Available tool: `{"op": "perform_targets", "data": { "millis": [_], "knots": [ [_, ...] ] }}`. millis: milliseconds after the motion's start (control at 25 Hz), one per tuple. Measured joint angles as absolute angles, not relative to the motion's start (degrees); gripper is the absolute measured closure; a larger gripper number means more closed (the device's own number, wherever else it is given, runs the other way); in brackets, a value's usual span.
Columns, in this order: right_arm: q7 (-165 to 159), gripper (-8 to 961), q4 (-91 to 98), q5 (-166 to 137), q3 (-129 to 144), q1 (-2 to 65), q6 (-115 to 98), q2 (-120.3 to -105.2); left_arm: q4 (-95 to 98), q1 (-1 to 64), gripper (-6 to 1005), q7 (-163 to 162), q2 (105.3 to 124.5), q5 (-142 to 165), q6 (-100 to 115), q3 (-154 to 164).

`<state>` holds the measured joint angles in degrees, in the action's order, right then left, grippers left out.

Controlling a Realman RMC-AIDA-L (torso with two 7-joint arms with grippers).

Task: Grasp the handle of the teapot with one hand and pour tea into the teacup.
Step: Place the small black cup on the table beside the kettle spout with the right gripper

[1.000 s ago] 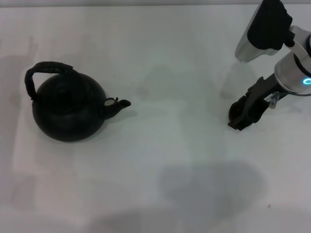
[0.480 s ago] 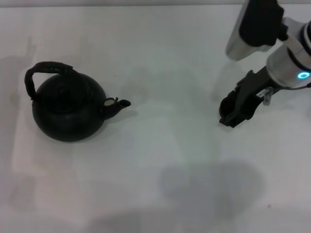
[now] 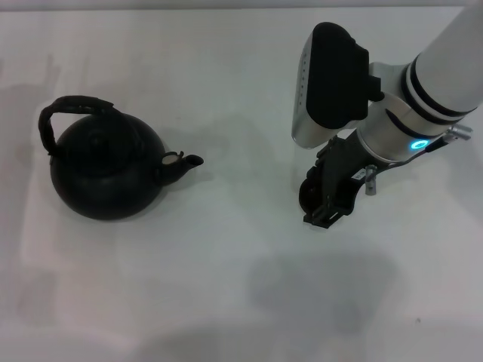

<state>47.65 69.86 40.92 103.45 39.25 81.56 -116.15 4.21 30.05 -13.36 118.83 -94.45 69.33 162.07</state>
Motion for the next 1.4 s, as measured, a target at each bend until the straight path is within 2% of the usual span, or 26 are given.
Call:
{"op": "perform_targets", "data": {
  "millis": [1400],
  "knots": [
    [46.25, 191, 65.21, 43.05, 108.78, 40.94, 76.29, -116.2, 4.18, 29.44, 111, -13.33, 118.78, -94.22, 69.44, 162.37]
  ]
}}
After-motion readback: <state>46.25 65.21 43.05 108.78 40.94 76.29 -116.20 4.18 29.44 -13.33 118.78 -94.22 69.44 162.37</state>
